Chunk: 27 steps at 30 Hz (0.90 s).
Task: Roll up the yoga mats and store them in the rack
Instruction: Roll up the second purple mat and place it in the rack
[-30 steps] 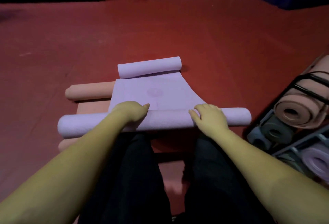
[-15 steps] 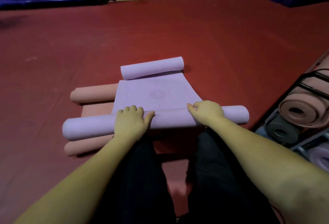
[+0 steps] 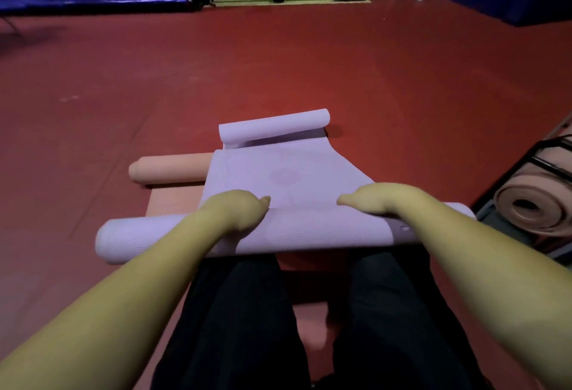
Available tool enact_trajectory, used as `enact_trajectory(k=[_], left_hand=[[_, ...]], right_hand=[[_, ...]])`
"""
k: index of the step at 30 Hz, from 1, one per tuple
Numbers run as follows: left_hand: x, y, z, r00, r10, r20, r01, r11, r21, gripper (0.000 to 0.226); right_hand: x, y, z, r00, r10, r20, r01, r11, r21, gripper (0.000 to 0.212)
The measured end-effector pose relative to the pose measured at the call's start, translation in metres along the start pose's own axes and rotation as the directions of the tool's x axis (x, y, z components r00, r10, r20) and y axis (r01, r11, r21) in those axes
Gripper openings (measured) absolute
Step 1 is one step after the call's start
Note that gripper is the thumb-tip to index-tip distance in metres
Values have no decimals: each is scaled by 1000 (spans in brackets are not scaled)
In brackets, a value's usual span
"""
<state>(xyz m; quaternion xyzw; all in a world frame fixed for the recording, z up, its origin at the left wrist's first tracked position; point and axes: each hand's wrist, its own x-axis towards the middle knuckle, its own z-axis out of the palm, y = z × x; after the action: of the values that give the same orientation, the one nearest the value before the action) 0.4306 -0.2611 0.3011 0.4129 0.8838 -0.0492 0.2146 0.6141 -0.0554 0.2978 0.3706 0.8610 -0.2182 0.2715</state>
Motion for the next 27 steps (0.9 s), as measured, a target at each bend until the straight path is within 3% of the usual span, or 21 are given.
enact_trajectory(k=[4, 7, 10, 13, 17, 21, 24, 27], left_hand=[[4, -4, 9, 1000, 14, 10, -13, 1000, -16, 64], [7, -5, 12, 999, 33, -32, -32, 999, 19, 61], [7, -6, 12, 998, 42, -49, -42, 999, 4, 65], [9, -3, 9, 998, 35, -57, -37, 998, -43, 57], [21, -6, 3, 999, 30, -13, -31, 998, -62, 53], [36, -13, -1, 999, 32, 24, -30, 995, -91, 50], [40, -11, -1, 999, 38, -20, -40, 996, -81, 47], [33, -3, -2, 987, 41, -153, -42, 999, -6, 47]], right_hand=[[9, 2, 10, 998, -43, -40, 42, 999, -13, 65], [7, 11, 16, 969, -130, -212, 132, 991, -4, 45], [0, 10, 21, 906, -145, -397, 147, 989, -26, 50], [-6, 5, 23, 868, -115, -483, 96, 993, -65, 52], [-13, 7, 27, 878, -82, -472, 99, 995, 11, 63], [-15, 6, 41, 886, -92, -454, 73, 996, -59, 65], [-11, -1, 43, 855, -73, -513, 21, 994, -106, 63], [-3, 0, 33, 889, -53, -455, -14, 990, -144, 67]])
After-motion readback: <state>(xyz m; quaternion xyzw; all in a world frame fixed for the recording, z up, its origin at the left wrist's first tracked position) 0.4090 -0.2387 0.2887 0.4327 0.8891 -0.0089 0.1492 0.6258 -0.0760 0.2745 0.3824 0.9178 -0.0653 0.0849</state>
